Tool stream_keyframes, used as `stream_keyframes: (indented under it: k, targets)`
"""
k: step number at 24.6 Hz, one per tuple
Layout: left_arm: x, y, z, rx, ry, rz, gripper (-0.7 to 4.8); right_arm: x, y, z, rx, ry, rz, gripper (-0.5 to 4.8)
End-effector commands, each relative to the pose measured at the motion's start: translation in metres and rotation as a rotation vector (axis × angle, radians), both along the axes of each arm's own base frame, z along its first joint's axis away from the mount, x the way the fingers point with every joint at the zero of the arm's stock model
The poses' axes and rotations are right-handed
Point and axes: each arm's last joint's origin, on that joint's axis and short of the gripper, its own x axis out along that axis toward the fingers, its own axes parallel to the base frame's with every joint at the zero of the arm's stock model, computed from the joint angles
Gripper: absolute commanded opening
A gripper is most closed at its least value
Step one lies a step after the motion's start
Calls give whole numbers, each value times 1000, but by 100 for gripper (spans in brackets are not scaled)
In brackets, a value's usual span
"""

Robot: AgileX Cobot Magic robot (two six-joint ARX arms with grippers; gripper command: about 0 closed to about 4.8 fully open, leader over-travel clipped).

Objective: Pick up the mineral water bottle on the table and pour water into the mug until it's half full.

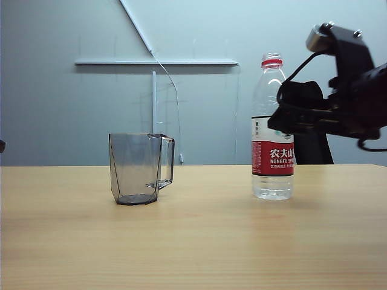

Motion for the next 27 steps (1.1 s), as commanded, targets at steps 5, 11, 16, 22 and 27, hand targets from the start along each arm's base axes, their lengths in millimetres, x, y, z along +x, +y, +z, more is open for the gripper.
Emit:
stream_keyframes:
  k: [5, 11, 16, 22, 27]
  targets:
    - [0, 0, 2, -11, -11, 0, -2, 32, 14, -10, 33, -37, 24, 479]
    - [0, 0, 2, -11, -11, 0, -2, 49, 20, -12, 36, -42, 23, 479]
    - [0, 0, 2, -10, -10, 0, -2, 55, 23, -11, 38, -48, 22, 479]
    - [0, 0, 2, -10, -11, 0, -2, 55, 23, -12, 36, -43, 22, 479]
    - [0, 0, 2, -11, -11, 0, -2, 55, 23, -12, 37, -43, 22, 377]
